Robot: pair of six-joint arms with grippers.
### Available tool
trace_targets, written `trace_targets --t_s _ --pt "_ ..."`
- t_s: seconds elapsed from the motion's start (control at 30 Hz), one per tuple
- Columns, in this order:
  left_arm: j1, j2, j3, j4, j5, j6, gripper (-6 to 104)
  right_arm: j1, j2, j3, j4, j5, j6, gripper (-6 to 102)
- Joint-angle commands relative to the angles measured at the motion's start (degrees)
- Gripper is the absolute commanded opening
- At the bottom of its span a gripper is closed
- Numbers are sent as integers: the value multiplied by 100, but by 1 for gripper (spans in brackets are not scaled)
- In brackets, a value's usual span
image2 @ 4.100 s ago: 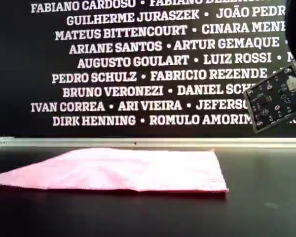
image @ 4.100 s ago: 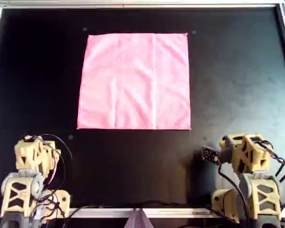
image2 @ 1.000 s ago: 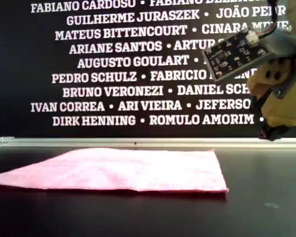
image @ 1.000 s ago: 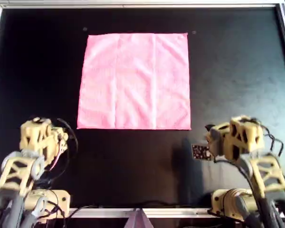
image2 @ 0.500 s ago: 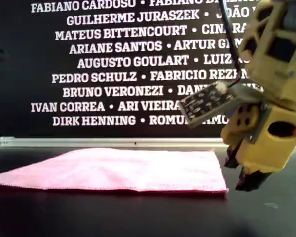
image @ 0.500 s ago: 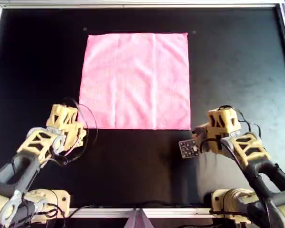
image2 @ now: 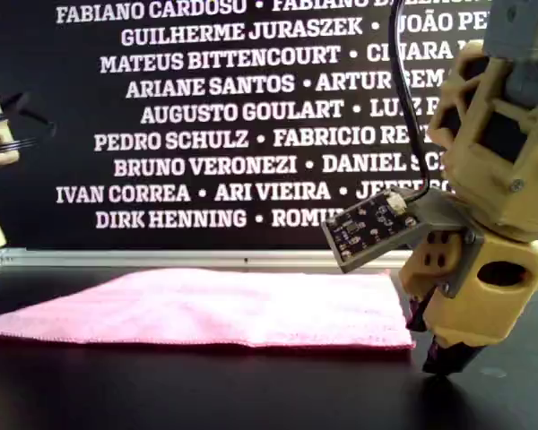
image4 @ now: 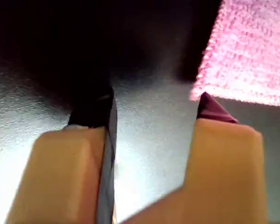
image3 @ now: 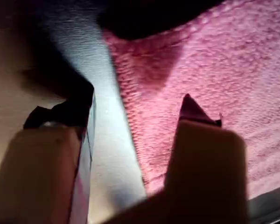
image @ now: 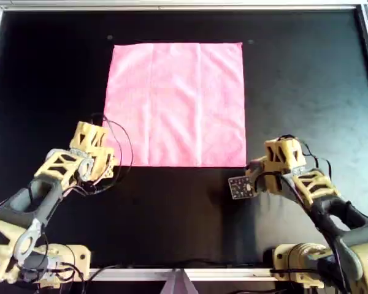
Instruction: Fold a cloth
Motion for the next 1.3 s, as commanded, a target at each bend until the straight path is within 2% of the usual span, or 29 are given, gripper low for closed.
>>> trace_targets --t_s 0.0,0.2,0.47,0.6,0.7,0.9,1.27 --pt "-123 -290 -334 -246 -53 26 65 26 -264 -809 -246 -18 18 72" --pt "-132 -826 -396 -773 -62 26 65 35 -1318 -1600 -246 -26 18 72" --pt "-105 -809 -404 -782 -62 -18 65 44 -1521 -1951 -246 -26 18 71" --pt "-105 -800 -457 -782 -62 -35 65 308 -1529 -1969 -246 -26 18 71" --pt "-105 -870 -519 -782 -62 26 65 571 -1529 -1978 -246 62 18 71" --pt "-105 -861 -527 -765 -62 35 63 554 -1538 -1978 -246 70 18 70" --pt "-105 -809 -536 -773 -62 35 42 527 -1538 -1978 -246 79 18 70"
